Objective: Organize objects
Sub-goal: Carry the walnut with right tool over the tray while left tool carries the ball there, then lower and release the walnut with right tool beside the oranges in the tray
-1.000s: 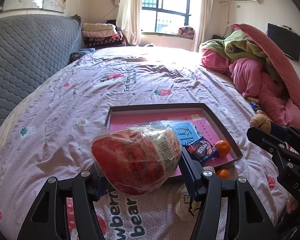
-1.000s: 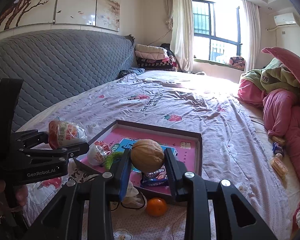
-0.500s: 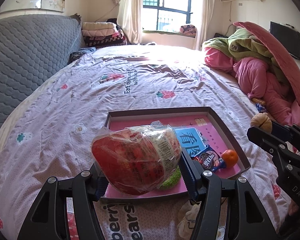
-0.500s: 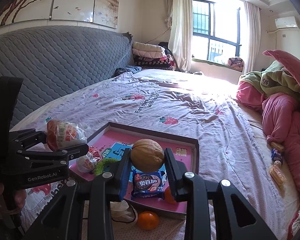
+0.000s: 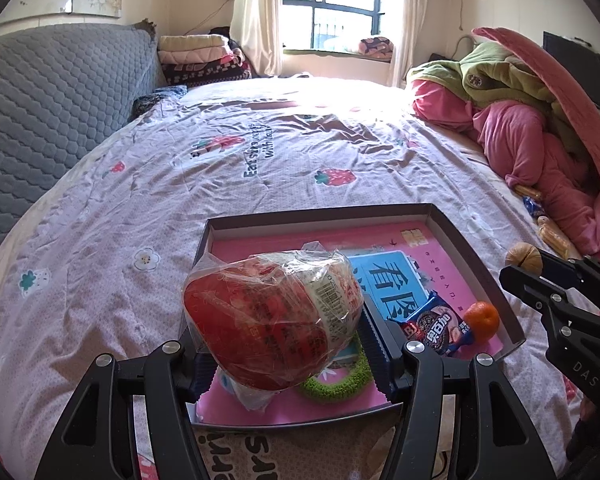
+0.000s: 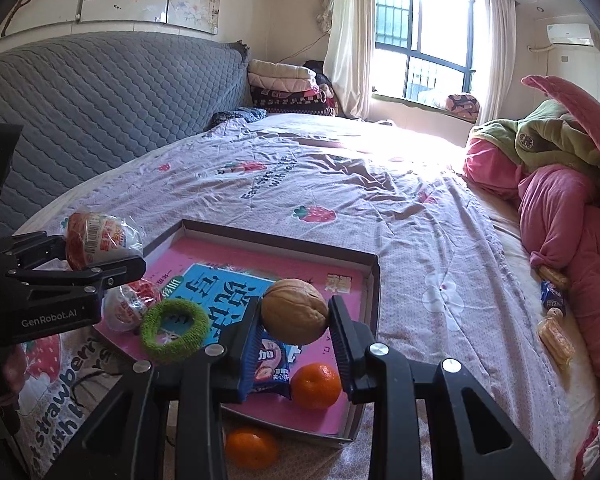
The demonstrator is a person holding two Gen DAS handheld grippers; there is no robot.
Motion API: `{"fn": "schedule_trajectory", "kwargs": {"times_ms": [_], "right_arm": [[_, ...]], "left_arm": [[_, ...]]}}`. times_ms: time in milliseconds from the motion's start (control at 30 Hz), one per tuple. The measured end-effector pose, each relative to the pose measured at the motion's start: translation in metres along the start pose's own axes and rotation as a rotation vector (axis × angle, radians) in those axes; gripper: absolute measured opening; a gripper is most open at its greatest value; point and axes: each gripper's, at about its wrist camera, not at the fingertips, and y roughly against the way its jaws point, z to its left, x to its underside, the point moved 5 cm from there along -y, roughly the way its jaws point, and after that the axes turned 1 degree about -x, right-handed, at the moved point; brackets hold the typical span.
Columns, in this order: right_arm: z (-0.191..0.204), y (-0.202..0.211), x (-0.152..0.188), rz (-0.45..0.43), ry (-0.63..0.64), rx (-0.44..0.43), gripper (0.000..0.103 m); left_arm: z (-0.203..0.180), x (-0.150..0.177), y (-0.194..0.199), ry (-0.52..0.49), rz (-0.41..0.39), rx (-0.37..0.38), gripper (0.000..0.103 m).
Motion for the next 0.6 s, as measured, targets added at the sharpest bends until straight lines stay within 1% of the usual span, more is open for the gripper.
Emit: {"fn": "schedule_trajectory", "kwargs": {"times_ms": [200, 433, 533, 600], "right_arm": [[-0.009, -0.010, 0.013, 0.042, -0.020, 0.002, 0.033], [-0.009, -0.015, 0.032, 0.090, -0.013, -0.007, 0.033], [-0.005, -0.019, 0.038, 0.102, -0.013, -0.016, 0.033], [-0.001, -0.021, 0.040, 0.109, -0.006, -0.021, 0.033]], "left_arm": [[-0.007, 0.013, -0.012, -0.012, 0.028, 0.014, 0.064], [-0.013, 0.024, -0.022, -0.020, 0.047, 0.030, 0.064], [-0.017, 0.027, -0.022, -0.040, 0.036, 0.019, 0.064], [-0.019, 0.029, -0.023, -0.044, 0.038, 0.029, 0.064]]}}
